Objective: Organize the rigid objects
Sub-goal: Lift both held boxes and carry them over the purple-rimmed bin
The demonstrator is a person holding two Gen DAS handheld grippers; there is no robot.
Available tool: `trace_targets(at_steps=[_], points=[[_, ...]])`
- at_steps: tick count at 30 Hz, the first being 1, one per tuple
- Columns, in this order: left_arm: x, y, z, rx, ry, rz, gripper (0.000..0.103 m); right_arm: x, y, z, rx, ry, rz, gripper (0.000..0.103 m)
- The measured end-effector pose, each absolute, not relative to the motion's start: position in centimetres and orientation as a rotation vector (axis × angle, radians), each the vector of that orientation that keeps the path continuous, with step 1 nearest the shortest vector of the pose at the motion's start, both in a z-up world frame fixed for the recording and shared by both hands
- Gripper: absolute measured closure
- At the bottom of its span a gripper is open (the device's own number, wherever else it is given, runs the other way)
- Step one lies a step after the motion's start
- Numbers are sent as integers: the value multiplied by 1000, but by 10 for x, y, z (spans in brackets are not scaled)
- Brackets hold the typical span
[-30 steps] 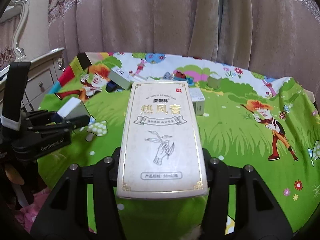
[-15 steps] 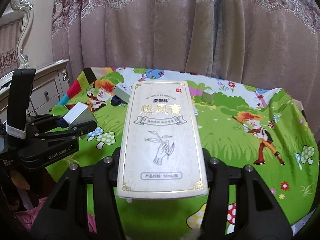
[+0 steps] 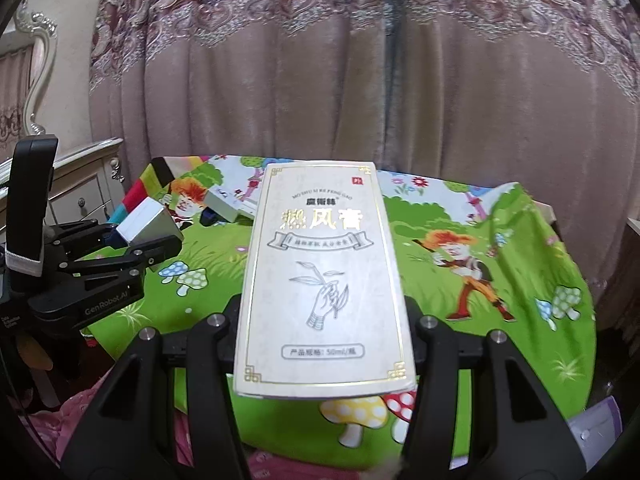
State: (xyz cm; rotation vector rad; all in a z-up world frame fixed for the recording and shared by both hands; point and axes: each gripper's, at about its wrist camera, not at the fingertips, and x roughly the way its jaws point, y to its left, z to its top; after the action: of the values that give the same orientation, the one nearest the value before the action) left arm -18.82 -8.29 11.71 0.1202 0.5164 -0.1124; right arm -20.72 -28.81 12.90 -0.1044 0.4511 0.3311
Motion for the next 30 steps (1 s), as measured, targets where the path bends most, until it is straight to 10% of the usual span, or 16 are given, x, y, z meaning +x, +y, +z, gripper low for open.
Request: trace_targets(at_steps=[30], points=[[-245,-197,178,292,308,-339,68,-295,-402,179,-64,277,68,48]])
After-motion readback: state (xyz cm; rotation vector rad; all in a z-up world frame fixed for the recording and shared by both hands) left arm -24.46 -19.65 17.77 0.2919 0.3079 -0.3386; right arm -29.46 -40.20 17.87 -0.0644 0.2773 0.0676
